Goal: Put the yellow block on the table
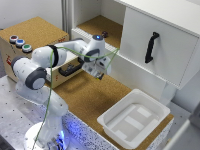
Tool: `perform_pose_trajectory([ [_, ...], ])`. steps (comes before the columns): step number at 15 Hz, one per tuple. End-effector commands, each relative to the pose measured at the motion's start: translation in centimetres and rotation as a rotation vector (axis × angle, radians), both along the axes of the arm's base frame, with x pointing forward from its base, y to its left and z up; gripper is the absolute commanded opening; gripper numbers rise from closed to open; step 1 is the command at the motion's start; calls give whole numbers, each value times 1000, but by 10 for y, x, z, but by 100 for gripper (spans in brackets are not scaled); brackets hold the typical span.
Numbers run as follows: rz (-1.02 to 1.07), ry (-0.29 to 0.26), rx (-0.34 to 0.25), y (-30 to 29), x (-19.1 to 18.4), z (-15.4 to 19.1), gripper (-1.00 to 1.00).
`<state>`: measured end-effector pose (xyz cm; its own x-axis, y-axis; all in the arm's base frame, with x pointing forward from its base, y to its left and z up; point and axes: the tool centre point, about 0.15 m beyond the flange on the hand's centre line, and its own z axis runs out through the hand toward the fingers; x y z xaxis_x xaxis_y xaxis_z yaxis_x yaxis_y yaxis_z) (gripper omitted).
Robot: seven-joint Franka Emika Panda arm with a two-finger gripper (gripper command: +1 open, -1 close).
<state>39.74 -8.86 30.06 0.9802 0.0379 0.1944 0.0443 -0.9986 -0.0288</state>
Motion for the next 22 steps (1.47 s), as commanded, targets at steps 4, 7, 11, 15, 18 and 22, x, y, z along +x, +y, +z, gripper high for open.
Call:
perform_pose_trajectory([
  [4,41,143,40,-65,68,-80,-100],
  [7,48,147,41,-69,73,-83,-100],
  [11,-8,143,47,-67,63,-71,100],
  [15,-28,106,57,-53,39,-53,100],
  [18,-44,57,73,-32,31,-17,100],
  [22,-60,-41,96,10,29,61,100],
])
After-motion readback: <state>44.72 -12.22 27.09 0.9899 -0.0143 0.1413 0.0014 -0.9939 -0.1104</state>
